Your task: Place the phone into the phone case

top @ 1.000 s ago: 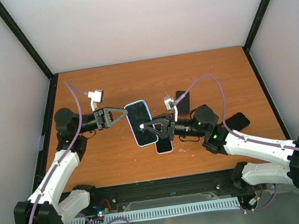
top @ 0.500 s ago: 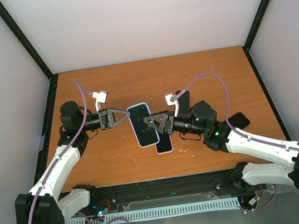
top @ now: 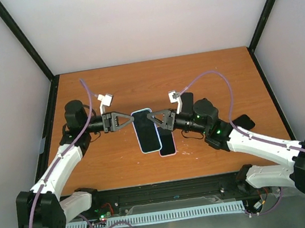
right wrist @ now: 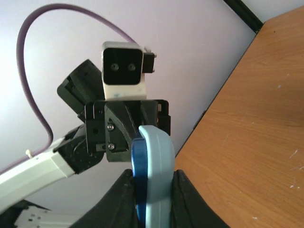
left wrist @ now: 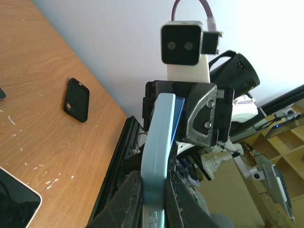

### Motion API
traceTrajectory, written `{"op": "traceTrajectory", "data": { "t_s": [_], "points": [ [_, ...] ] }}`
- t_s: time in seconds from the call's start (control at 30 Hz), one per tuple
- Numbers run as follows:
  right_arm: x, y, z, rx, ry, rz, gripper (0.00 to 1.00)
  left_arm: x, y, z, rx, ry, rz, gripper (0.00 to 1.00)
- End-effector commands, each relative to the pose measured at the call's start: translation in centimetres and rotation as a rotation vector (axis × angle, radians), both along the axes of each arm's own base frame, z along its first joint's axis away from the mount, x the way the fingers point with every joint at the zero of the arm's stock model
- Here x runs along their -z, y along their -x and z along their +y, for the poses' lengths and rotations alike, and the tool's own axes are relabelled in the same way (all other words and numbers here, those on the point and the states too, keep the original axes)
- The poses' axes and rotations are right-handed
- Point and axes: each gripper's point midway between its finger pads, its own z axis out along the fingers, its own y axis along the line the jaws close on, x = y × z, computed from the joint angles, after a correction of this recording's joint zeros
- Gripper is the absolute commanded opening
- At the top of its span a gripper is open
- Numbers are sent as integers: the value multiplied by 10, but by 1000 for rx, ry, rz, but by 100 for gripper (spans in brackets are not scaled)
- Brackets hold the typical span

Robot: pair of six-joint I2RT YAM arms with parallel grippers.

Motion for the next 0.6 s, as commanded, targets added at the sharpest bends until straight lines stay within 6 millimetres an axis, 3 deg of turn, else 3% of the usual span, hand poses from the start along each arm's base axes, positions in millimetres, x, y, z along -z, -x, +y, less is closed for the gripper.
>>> {"op": "traceTrajectory", "data": {
  "t_s": [0.0, 0.03, 0.2, 0.3, 0.37, 0.47, 0.57],
  "points": [
    [-51, -4, -3, 14, -117, -123, 7, -3, 1, -2, 37, -11, -8, 0],
    [-50, -4, -2, 13, -112, -125, 3, -2, 1, -2, 37, -12, -4, 0],
    [-36, -8, -3, 33, -53, -120, 4, 1, 0, -2, 29, -18, 9, 0],
    [-30, -10, -2, 36, -20, -102, 28, 2, -1, -2, 30, -20, 17, 0],
    [-31, -10, 0, 27, -21, -106, 34, 3, 0, -2, 34, -19, 19, 0],
    [-31, -12, 7, 10, -16, -112, 33, 2, 0, -2, 36, -18, 20, 0],
    [-31, -14, 13, -11, -15, -112, 24, 3, 0, -2, 38, -17, 26, 0]
  ]
}}
